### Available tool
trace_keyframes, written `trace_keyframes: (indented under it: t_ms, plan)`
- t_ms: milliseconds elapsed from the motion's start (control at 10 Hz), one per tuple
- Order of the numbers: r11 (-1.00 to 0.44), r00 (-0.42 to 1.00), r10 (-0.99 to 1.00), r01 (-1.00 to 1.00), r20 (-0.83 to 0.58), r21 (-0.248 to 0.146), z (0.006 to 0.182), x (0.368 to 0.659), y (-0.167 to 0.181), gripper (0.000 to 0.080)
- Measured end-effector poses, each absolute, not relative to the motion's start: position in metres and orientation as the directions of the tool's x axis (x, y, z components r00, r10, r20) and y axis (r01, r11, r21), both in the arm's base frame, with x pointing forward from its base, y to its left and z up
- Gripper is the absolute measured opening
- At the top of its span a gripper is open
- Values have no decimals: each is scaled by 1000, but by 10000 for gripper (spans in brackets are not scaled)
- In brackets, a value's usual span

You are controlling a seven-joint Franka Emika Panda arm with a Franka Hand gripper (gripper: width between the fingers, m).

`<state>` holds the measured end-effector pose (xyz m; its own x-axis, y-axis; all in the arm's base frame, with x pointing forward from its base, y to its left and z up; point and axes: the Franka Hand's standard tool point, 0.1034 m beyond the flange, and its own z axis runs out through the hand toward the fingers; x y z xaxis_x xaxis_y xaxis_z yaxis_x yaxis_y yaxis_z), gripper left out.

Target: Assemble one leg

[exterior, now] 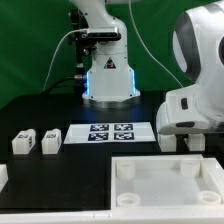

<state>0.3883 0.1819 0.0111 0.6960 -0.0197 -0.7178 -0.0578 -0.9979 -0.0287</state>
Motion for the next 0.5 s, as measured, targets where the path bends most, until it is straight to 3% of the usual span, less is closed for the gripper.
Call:
trace_keyframes:
  t_ms: [300,500]
  plan:
    - [-998,694,-20,-58,-719,-28,10,388,182,649]
    - [-998,694,-20,-58,-719,-28,10,388,182,397]
